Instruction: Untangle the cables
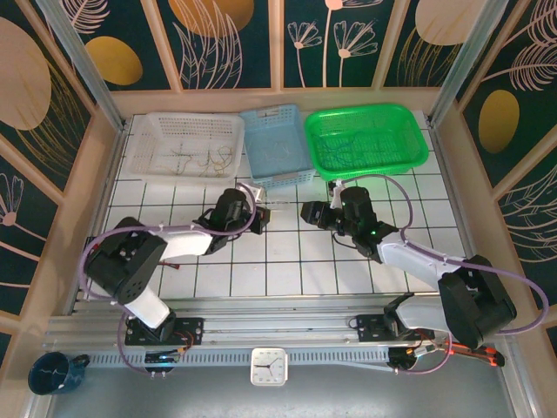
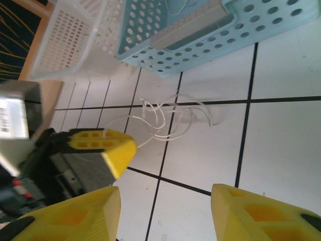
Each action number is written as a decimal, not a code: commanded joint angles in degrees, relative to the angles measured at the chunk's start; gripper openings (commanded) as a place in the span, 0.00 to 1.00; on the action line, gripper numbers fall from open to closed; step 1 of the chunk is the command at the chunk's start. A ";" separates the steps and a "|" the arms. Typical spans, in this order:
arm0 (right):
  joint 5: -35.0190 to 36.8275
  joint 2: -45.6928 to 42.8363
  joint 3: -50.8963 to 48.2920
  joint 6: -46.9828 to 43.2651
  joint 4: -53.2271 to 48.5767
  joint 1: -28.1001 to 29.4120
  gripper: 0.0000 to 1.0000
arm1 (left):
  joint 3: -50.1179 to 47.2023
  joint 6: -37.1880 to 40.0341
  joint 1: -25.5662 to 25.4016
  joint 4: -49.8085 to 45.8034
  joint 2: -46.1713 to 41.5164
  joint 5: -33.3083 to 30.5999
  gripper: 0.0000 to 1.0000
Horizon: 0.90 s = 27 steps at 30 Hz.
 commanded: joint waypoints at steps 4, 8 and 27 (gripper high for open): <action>-3.24 -2.09 0.84 -2.27 2.84 -0.28 0.55 | 3.03 -1.62 -0.29 -4.24 -8.00 5.99 0.00; -3.83 -4.34 1.82 -3.44 1.72 -0.28 0.58 | 3.70 -3.29 -0.28 -4.65 -10.95 8.27 0.00; -13.11 -8.66 0.44 -3.91 5.88 -9.67 0.57 | 4.17 -12.04 -0.30 -0.57 -18.44 14.10 0.00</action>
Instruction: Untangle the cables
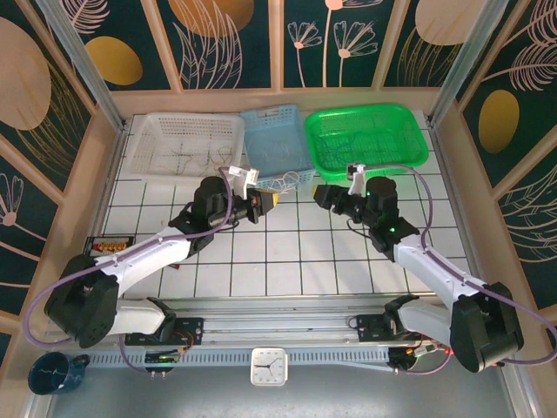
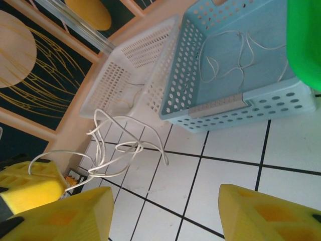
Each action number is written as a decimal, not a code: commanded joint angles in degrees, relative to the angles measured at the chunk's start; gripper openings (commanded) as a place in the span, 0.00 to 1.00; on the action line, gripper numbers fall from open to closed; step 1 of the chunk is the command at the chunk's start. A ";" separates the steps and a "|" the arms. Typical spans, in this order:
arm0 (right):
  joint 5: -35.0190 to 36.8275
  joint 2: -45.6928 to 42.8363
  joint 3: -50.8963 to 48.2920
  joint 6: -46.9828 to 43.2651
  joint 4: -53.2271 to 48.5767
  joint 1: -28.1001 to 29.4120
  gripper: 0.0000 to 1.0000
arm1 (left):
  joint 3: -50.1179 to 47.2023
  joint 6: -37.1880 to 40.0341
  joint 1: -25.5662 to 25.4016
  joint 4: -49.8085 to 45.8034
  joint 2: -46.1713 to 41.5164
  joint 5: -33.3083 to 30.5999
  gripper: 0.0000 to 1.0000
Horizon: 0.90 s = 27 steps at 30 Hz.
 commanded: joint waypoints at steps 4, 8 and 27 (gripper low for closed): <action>-8.69 0.52 -1.64 -1.42 8.61 -0.88 0.57 | 1.06 -7.40 -0.30 4.86 -2.11 3.09 0.00; -10.42 1.86 -1.12 -0.80 11.56 -0.83 0.56 | 0.38 -9.94 -0.34 7.21 -2.90 3.54 0.00; -12.69 11.48 3.68 4.39 21.51 0.77 0.55 | 0.27 -11.79 -0.31 9.33 -4.23 4.45 0.00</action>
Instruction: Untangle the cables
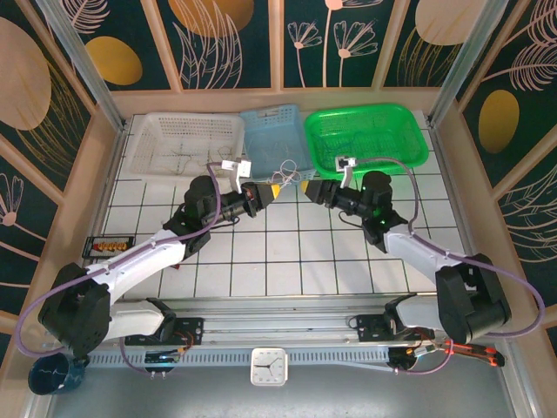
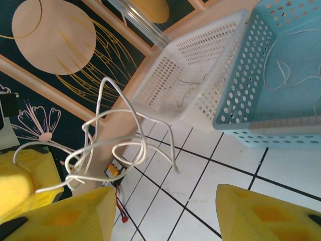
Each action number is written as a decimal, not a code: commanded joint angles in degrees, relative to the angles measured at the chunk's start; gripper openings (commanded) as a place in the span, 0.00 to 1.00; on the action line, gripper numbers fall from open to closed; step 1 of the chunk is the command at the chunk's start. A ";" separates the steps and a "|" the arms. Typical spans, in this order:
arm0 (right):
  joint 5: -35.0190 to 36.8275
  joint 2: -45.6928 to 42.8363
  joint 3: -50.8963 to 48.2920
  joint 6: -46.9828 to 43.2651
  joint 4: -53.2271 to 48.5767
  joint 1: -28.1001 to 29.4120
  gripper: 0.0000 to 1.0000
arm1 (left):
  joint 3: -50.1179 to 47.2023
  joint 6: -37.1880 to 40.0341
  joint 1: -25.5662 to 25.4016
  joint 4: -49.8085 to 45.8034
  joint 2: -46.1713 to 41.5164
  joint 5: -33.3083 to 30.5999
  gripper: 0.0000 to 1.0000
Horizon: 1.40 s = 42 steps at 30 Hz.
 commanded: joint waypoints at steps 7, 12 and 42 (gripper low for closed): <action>-1.27 5.98 4.58 2.78 7.53 1.69 0.53 | 0.45 -1.01 -0.29 2.99 -1.51 1.66 0.00; -2.13 9.69 6.97 4.25 9.38 1.68 0.28 | 0.12 -1.59 -0.31 3.70 -1.61 1.86 0.00; 21.09 -17.90 7.06 2.42 -16.99 -18.54 0.00 | -12.53 0.69 -0.28 8.72 -2.20 -7.66 0.00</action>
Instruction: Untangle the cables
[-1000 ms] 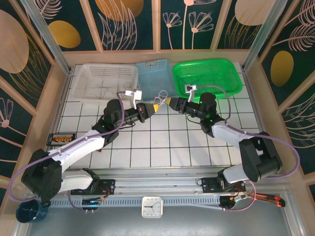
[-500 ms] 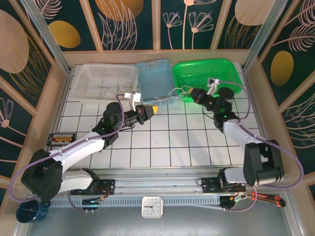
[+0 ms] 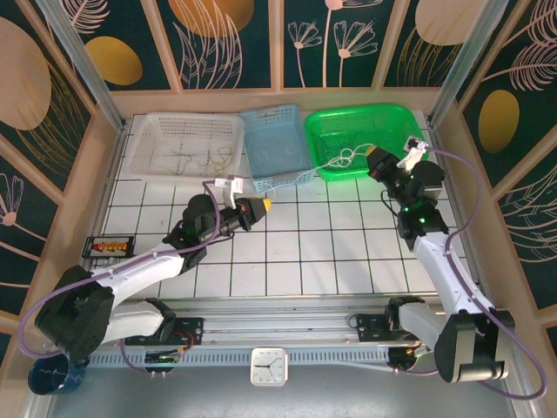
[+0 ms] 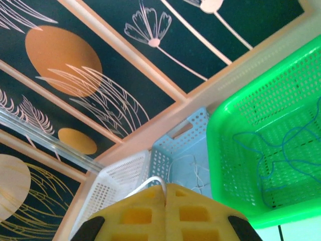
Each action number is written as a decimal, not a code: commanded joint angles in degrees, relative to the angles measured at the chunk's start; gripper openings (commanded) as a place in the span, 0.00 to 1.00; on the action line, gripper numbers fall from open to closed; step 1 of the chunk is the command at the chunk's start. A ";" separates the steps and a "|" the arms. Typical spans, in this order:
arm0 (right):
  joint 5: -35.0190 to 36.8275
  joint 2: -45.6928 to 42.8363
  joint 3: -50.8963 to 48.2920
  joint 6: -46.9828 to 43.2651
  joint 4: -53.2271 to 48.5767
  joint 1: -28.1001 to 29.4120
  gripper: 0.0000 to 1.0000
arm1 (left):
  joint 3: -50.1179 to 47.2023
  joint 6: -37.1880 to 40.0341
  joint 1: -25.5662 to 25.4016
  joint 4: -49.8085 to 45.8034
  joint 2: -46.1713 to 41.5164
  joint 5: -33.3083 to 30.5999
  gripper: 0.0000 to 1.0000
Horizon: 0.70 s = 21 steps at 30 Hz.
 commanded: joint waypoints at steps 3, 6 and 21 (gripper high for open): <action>5.51 -4.68 2.43 -1.77 -2.80 -0.48 0.00 | -1.85 2.54 -0.29 1.94 0.37 -2.81 0.00; 7.24 -5.85 4.19 -2.86 -4.30 -0.60 0.00 | -3.33 3.05 -0.26 1.98 1.06 -4.38 0.00; 7.39 -7.32 11.37 -2.40 -7.63 -11.15 0.00 | -12.33 2.83 -0.22 5.33 1.17 -12.80 0.00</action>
